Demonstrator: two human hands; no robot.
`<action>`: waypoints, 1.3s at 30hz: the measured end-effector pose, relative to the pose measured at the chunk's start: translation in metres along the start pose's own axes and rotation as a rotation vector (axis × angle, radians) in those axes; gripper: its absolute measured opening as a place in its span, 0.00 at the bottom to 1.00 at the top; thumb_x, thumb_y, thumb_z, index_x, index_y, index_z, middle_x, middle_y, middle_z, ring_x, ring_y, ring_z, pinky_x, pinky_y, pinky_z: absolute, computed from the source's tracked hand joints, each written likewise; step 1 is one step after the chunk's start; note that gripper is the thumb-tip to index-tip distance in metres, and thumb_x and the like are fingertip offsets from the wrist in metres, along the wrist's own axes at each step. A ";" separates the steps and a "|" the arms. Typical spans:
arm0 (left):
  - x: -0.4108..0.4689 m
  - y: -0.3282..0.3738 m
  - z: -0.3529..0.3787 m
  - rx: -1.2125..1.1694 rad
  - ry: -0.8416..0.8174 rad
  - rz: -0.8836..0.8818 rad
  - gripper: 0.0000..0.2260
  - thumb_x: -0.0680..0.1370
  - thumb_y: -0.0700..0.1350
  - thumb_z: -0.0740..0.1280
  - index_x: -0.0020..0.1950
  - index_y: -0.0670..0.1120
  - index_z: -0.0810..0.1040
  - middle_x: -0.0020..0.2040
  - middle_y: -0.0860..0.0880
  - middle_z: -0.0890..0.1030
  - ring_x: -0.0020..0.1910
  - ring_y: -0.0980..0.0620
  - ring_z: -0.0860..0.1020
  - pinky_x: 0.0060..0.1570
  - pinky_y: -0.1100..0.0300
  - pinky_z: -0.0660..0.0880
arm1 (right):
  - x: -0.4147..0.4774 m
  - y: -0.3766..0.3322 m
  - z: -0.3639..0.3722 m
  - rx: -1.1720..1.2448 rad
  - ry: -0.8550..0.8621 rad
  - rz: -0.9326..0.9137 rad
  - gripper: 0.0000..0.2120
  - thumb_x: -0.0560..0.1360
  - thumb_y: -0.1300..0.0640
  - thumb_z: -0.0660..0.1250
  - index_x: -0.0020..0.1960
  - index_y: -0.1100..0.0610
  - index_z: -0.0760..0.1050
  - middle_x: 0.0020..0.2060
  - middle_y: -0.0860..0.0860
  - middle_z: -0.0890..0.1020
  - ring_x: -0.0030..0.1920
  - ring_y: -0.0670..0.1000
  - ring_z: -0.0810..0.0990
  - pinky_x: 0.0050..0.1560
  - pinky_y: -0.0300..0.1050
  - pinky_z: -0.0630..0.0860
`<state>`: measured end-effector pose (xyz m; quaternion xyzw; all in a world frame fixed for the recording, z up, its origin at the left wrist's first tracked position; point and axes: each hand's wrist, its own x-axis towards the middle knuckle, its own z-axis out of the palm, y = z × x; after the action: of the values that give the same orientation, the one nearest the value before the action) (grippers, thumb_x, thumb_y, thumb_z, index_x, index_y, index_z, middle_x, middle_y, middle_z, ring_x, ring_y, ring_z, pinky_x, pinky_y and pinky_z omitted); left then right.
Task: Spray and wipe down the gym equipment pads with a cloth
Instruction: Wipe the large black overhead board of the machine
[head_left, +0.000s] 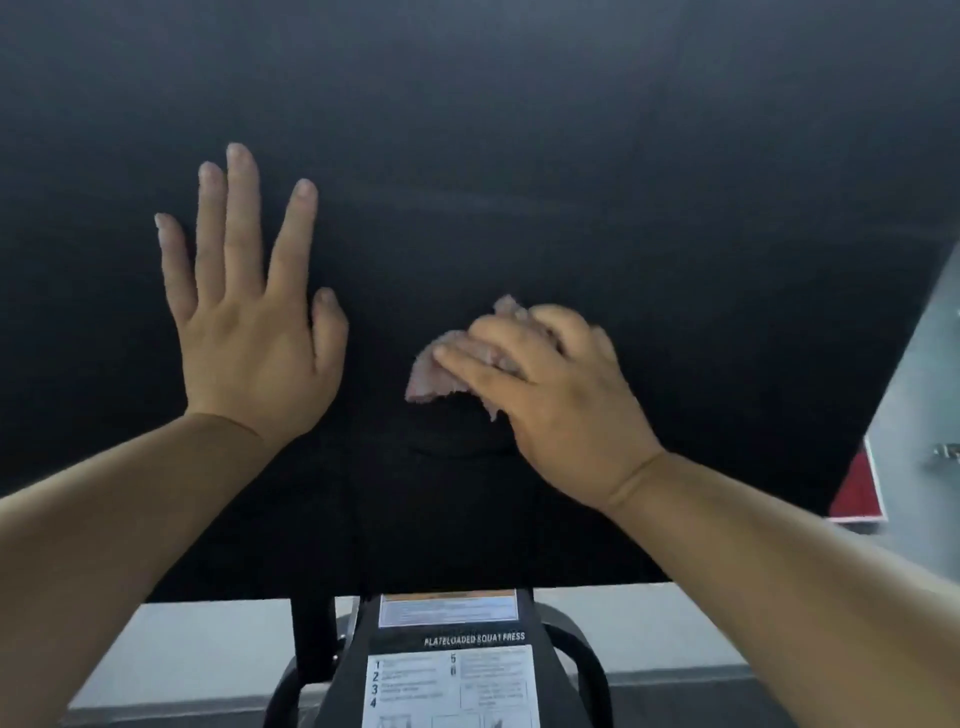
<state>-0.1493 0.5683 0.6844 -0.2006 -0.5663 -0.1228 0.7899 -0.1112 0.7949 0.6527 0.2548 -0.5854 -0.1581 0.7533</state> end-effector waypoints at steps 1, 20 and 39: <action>0.001 0.009 -0.001 -0.062 -0.015 0.027 0.30 0.77 0.44 0.58 0.79 0.46 0.55 0.79 0.34 0.49 0.78 0.36 0.47 0.74 0.42 0.38 | 0.005 0.008 -0.010 0.004 -0.002 0.053 0.20 0.77 0.61 0.58 0.66 0.51 0.78 0.63 0.49 0.75 0.59 0.56 0.67 0.56 0.52 0.68; 0.074 0.125 0.016 -0.206 -0.058 0.814 0.10 0.77 0.39 0.63 0.57 0.46 0.76 0.46 0.38 0.76 0.40 0.41 0.73 0.27 0.50 0.74 | -0.015 0.069 -0.071 0.202 -0.116 0.465 0.47 0.75 0.46 0.69 0.78 0.52 0.37 0.80 0.56 0.46 0.78 0.47 0.44 0.77 0.42 0.46; 0.061 0.167 0.045 -0.180 0.229 0.472 0.07 0.79 0.42 0.66 0.52 0.42 0.82 0.54 0.38 0.80 0.52 0.41 0.71 0.52 0.50 0.71 | -0.056 0.100 -0.095 0.003 -0.192 0.577 0.36 0.71 0.66 0.63 0.76 0.47 0.61 0.79 0.45 0.54 0.79 0.51 0.48 0.74 0.50 0.49</action>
<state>-0.0973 0.7398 0.7248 -0.3813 -0.3975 -0.0072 0.8346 -0.0404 0.9260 0.6474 0.0628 -0.7025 0.0397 0.7078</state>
